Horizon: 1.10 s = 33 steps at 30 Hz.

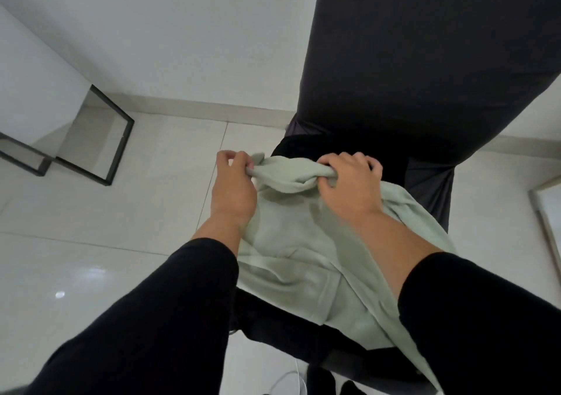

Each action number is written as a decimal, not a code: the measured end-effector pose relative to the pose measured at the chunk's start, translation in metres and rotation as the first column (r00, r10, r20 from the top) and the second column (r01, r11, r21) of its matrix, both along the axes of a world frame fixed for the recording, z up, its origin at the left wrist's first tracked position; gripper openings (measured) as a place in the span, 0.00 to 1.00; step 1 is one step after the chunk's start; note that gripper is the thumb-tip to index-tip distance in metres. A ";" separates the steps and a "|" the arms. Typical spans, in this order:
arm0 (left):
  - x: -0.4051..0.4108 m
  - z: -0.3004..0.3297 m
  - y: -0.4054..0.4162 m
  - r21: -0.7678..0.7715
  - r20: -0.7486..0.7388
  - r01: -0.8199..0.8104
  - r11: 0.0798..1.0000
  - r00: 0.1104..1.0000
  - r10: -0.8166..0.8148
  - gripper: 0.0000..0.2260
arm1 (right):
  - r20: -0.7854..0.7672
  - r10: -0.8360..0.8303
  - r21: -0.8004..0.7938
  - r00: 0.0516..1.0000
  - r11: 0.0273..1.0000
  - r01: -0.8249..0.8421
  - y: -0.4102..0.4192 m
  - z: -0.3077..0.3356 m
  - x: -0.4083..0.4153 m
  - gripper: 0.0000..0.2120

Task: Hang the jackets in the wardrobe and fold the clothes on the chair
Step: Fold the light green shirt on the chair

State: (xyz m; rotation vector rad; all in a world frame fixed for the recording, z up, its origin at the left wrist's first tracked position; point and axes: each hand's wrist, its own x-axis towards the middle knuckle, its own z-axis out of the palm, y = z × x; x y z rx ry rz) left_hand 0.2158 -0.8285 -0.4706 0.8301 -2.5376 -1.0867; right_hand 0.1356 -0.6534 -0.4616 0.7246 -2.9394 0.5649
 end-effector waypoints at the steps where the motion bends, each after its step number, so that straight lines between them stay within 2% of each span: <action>1: 0.007 -0.002 0.000 0.036 0.040 -0.035 0.999 0.999 0.034 0.10 | 0.020 0.040 0.029 0.999 0.999 -0.041 0.002 0.001 0.010 0.14; 3: 0.022 -0.007 0.001 0.161 0.151 -0.095 0.982 0.986 0.071 0.11 | 0.122 0.116 0.101 0.986 0.987 -0.128 0.007 0.000 0.031 0.16; 6: 0.039 -0.011 0.013 0.268 0.353 -0.113 0.957 0.936 0.011 0.10 | 0.328 0.173 0.146 0.929 0.962 -0.230 0.013 -0.011 0.058 0.15; 8: 0.044 -0.013 0.023 0.373 0.402 -0.178 0.911 0.915 0.014 0.10 | 0.300 0.158 0.104 0.941 0.975 -0.197 0.013 -0.018 0.071 0.15; 10: 0.045 -0.015 0.030 0.468 0.348 -0.248 0.848 0.934 0.081 0.06 | 0.219 0.132 0.084 0.967 0.985 -0.153 0.009 -0.019 0.079 0.16; 11: 0.045 -0.015 0.032 0.476 0.327 -0.279 0.834 0.937 0.127 0.04 | 0.224 0.121 0.064 0.967 0.988 -0.139 0.007 -0.018 0.082 0.17; 14: 0.046 -0.015 0.031 0.363 0.314 -0.300 0.882 0.931 0.188 0.14 | 0.406 0.103 0.002 0.908 0.994 -0.114 0.005 -0.009 0.087 0.20; 16: 0.051 -0.015 0.027 0.282 0.395 -0.231 0.931 0.913 0.107 0.17 | 0.487 0.103 0.043 0.867 0.989 -0.142 0.007 -0.004 0.091 0.24; 18: 0.055 -0.017 0.025 0.244 0.518 -0.158 0.957 0.856 0.010 0.17 | 0.521 0.057 0.057 0.851 0.993 -0.101 0.009 -0.002 0.090 0.26; 22: 0.057 -0.020 0.020 0.195 0.573 -0.147 0.970 0.819 0.009 0.16 | 0.381 -0.001 0.109 0.924 0.993 -0.044 0.009 -0.012 0.074 0.22; 25: 0.045 -0.023 0.022 0.001 0.617 -0.131 0.991 0.780 0.103 0.17 | 0.247 0.044 0.128 0.968 0.989 -0.077 0.005 -0.023 0.055 0.19; 26: 0.038 -0.027 0.022 -0.022 0.610 -0.136 0.991 0.783 0.121 0.18 | 0.218 0.057 0.155 0.974 0.984 -0.092 0.002 -0.027 0.047 0.18; 29: 0.014 -0.041 0.010 0.085 0.505 -0.208 0.974 0.852 0.138 0.22 | 0.164 0.051 0.211 0.985 0.974 -0.086 -0.015 -0.037 0.019 0.17; 33: -0.027 -0.064 -0.019 0.248 0.374 -0.196 0.949 0.923 0.092 0.17 | 0.231 0.028 0.187 0.973 0.980 -0.072 -0.043 -0.052 -0.014 0.15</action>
